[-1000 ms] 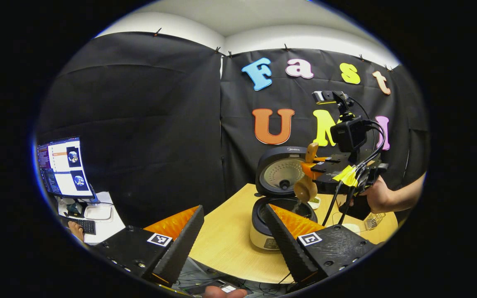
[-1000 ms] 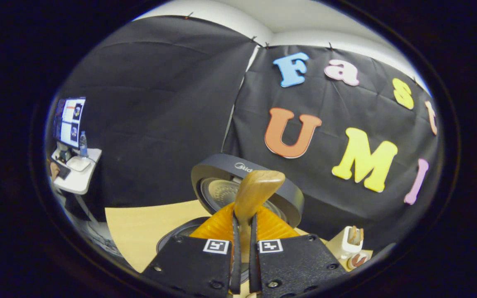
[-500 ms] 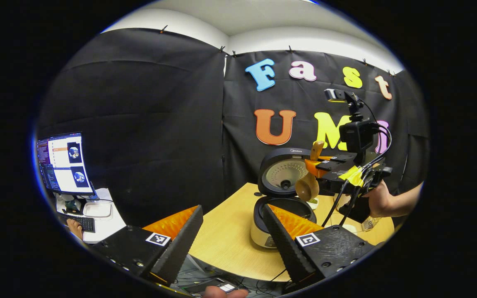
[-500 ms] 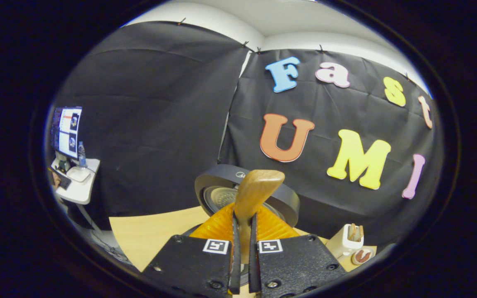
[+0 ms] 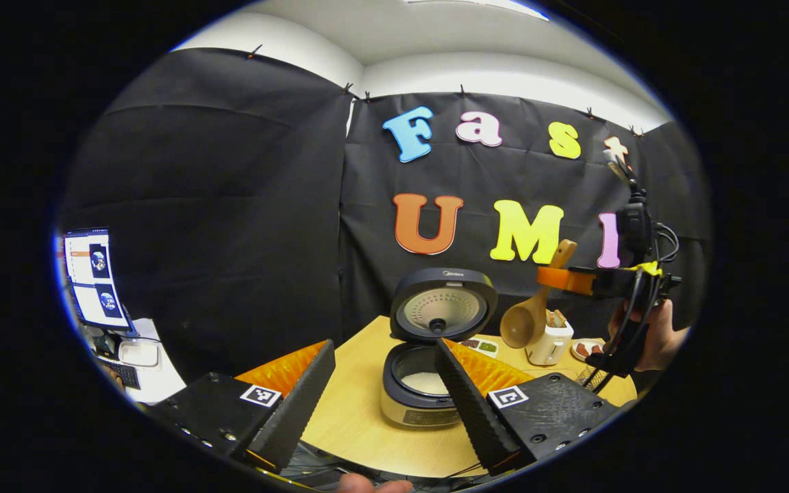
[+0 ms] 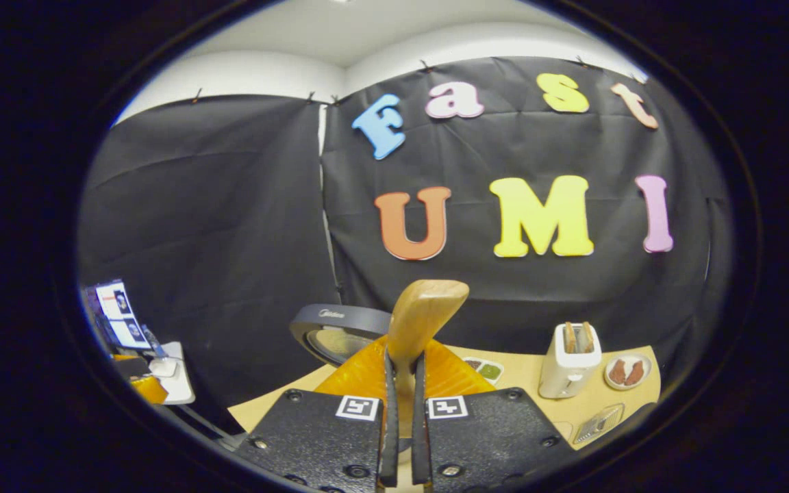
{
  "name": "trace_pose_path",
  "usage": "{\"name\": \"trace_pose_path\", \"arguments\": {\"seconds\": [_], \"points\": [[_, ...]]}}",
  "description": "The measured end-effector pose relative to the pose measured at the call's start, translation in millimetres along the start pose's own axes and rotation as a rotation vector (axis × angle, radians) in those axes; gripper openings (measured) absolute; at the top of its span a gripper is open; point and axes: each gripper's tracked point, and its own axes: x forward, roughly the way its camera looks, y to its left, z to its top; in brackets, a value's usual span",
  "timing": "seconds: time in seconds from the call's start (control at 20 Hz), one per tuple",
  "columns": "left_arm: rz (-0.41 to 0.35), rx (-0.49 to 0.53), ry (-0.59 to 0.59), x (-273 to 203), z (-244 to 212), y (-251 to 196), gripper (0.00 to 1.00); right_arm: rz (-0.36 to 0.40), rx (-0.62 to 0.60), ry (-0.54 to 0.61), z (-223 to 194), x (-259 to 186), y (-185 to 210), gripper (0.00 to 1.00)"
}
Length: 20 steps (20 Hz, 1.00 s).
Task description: Close the left gripper, press the button to open the rice cooker; take a wooden spoon from the chopstick holder with the right hand, scoop a spoonful of rice and pour it into the rice cooker, then put the wooden spoon back into the chopstick holder.
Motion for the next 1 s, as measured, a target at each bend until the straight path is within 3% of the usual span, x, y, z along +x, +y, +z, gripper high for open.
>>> {"name": "trace_pose_path", "arguments": {"seconds": [0.4, 0.65, 1.0], "points": [[-0.091, 0.026, 0.006, -6.1, -9.2, -47.8, 0.94, -0.29, 0.229, 0.016, -6.9, -73.5, -209.8, 0.13], [-0.096, 0.0, 0.02, 17.8, -7.0, -89.2, 0.95, -0.445, 0.312, 0.078, -52.8, -101.5, -328.1, 0.13], [-0.03, -0.013, 0.065, 29.3, -15.5, -107.3, 0.95, -0.478, 0.384, 0.177, -129.7, -73.0, -417.4, 0.13]]}}
